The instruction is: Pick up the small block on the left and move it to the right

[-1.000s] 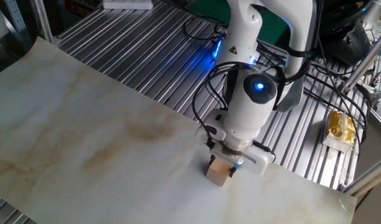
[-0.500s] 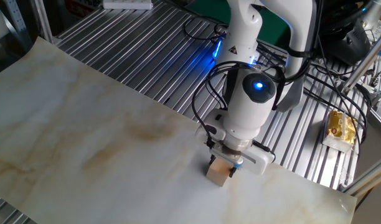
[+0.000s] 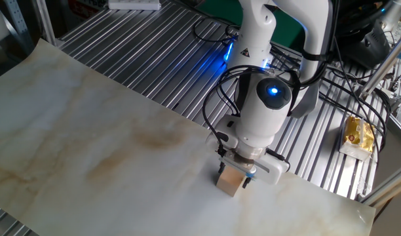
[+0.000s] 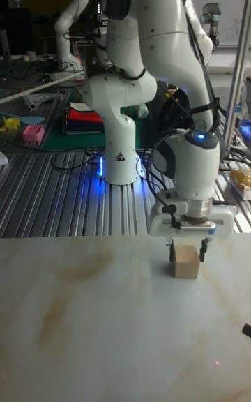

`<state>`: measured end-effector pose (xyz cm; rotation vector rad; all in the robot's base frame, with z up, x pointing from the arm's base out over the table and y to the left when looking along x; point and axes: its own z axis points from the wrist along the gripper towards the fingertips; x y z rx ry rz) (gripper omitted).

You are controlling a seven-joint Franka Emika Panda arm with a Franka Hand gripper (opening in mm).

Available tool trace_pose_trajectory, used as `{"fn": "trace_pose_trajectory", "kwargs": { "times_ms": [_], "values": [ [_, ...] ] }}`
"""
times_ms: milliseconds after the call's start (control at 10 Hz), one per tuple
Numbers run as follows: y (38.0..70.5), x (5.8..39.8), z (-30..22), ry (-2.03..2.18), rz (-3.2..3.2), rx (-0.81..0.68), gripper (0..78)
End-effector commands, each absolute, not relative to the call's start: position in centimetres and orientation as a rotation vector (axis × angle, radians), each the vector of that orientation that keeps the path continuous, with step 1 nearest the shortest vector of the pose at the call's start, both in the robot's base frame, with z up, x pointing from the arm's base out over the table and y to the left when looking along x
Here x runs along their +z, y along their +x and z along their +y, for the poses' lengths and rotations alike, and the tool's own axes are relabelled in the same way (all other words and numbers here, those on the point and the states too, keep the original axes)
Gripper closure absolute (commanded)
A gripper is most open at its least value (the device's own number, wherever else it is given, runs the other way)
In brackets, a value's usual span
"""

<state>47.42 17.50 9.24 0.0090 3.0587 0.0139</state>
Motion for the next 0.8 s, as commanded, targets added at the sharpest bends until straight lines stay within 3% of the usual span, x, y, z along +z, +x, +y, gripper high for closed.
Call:
{"fn": "trace_pose_trajectory", "kwargs": {
  "times_ms": [100, 800],
  "values": [
    [47.54, 9.24, 17.57, 0.006, 3.053, 0.006, 0.1],
    [47.5, 9.33, 17.56, 0.023, 3.055, 0.004, 0.1]
  ]
}}
